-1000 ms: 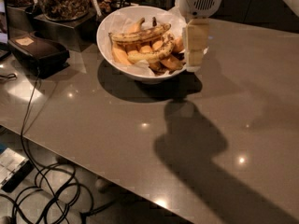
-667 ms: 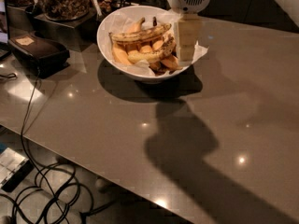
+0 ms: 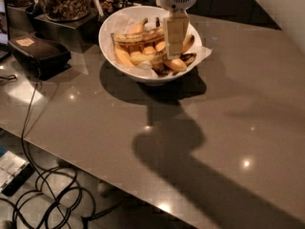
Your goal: Pick banana from white bowl
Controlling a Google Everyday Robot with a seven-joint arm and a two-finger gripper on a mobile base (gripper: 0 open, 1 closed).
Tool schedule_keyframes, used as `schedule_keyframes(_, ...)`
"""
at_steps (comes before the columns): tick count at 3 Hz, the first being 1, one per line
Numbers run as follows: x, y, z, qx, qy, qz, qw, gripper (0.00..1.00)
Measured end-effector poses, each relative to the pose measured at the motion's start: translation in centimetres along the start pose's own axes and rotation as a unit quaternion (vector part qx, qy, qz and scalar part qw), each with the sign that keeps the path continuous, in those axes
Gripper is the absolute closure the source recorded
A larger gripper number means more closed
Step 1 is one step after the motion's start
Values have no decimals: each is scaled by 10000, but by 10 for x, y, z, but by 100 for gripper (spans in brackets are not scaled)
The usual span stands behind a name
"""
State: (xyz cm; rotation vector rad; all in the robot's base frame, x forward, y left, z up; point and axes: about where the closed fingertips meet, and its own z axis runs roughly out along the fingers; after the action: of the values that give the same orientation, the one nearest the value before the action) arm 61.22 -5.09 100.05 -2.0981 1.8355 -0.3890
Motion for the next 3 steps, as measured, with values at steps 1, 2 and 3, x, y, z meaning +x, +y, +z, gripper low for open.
schedule_keyframes(1, -7, -4, 11, -101, 66, -111, 9999, 23)
schedule_keyframes(2, -13, -1, 29, -329, 129, -223, 9991, 21)
schedule_keyframes(3, -19, -1, 44, -509, 179, -327, 9980, 30)
